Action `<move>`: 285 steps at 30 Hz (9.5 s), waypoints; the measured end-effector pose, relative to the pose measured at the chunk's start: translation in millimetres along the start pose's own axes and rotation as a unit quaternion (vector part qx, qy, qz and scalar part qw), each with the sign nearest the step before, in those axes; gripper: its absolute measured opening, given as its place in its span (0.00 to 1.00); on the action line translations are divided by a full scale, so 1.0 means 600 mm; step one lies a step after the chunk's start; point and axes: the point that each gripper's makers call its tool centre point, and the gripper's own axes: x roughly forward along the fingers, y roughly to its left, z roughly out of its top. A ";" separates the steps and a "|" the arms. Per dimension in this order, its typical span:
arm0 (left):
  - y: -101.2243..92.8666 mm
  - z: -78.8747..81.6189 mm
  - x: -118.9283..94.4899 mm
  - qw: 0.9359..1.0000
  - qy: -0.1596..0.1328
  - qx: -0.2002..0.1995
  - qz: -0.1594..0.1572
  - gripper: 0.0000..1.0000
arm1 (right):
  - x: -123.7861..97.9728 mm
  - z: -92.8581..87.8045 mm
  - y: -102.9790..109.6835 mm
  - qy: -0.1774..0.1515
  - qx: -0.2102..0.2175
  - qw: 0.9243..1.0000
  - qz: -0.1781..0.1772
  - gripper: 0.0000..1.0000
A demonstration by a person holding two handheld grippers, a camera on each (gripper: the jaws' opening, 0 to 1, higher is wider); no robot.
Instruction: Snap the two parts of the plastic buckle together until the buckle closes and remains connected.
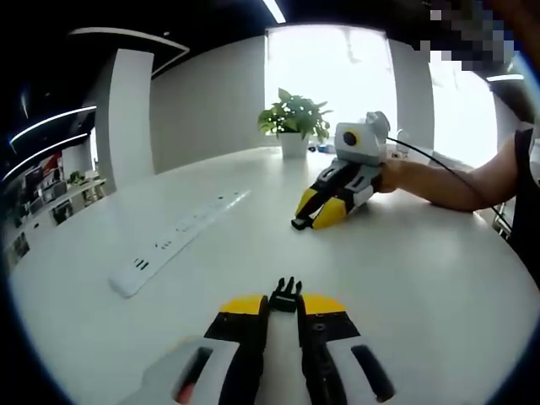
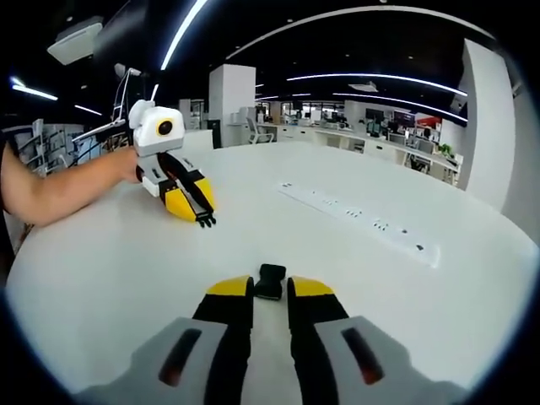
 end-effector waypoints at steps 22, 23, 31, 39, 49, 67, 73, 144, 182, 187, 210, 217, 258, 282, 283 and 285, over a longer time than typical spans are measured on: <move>-0.003 0.001 0.002 1.000 -0.005 -0.006 -0.003 0.13 | -0.001 0.000 0.005 -0.002 -0.002 1.000 0.001 0.13; -0.002 0.000 0.002 1.000 -0.006 -0.010 -0.003 0.13 | -0.001 -0.001 0.006 -0.001 -0.001 1.000 0.002 0.13; -0.005 0.001 0.003 1.000 -0.006 -0.014 -0.008 0.13 | 0.001 -0.002 0.005 0.000 0.004 1.000 0.001 0.12; -0.008 0.000 0.002 1.000 -0.006 -0.011 -0.011 0.13 | 0.001 -0.002 0.004 0.001 0.005 1.000 0.000 0.12; -0.009 0.006 0.008 1.000 -0.014 0.002 -0.007 0.17 | 0.003 -0.002 0.002 0.000 0.005 1.000 0.002 0.12; -0.012 0.003 0.015 1.000 -0.011 -0.004 -0.013 0.12 | 0.004 -0.001 0.000 0.000 0.004 1.000 0.002 0.12; -0.009 0.003 0.014 1.000 -0.008 -0.004 -0.011 0.12 | 0.003 -0.001 0.001 0.001 0.004 1.000 0.002 0.12; -0.022 0.054 -0.030 1.000 -0.013 -0.013 -0.003 0.11 | -0.040 0.070 0.017 -0.025 -0.016 0.999 -0.010 0.11; -0.052 0.102 -0.061 0.999 -0.032 0.000 -0.009 0.11 | -0.066 0.115 0.029 -0.045 -0.034 0.998 -0.017 0.11; -0.064 0.111 -0.066 1.000 -0.028 0.007 -0.012 0.11 | -0.076 0.135 0.038 -0.053 -0.037 0.998 -0.015 0.11; -0.066 0.148 -0.100 0.999 -0.046 0.022 0.006 0.11 | -0.103 0.172 0.046 -0.064 -0.051 0.996 -0.028 0.11; -0.077 0.149 -0.090 0.999 -0.045 0.024 0.001 0.11 | -0.108 0.179 0.050 -0.069 -0.053 0.996 -0.027 0.11; -0.141 0.153 -0.107 0.999 -0.035 0.024 -0.010 0.11 | -0.162 0.199 0.093 -0.076 -0.056 0.995 -0.028 0.11; -0.163 0.138 -0.105 0.999 -0.029 0.019 -0.008 0.11 | -0.169 0.179 0.116 -0.073 -0.045 0.996 -0.023 0.11; -0.165 0.136 -0.105 0.999 -0.029 0.018 -0.009 0.11 | -0.170 0.178 0.118 -0.072 -0.045 0.996 -0.023 0.11; -0.167 0.133 -0.104 0.999 -0.028 0.016 -0.010 0.11 | -0.168 0.175 0.121 -0.073 -0.042 0.996 -0.022 0.11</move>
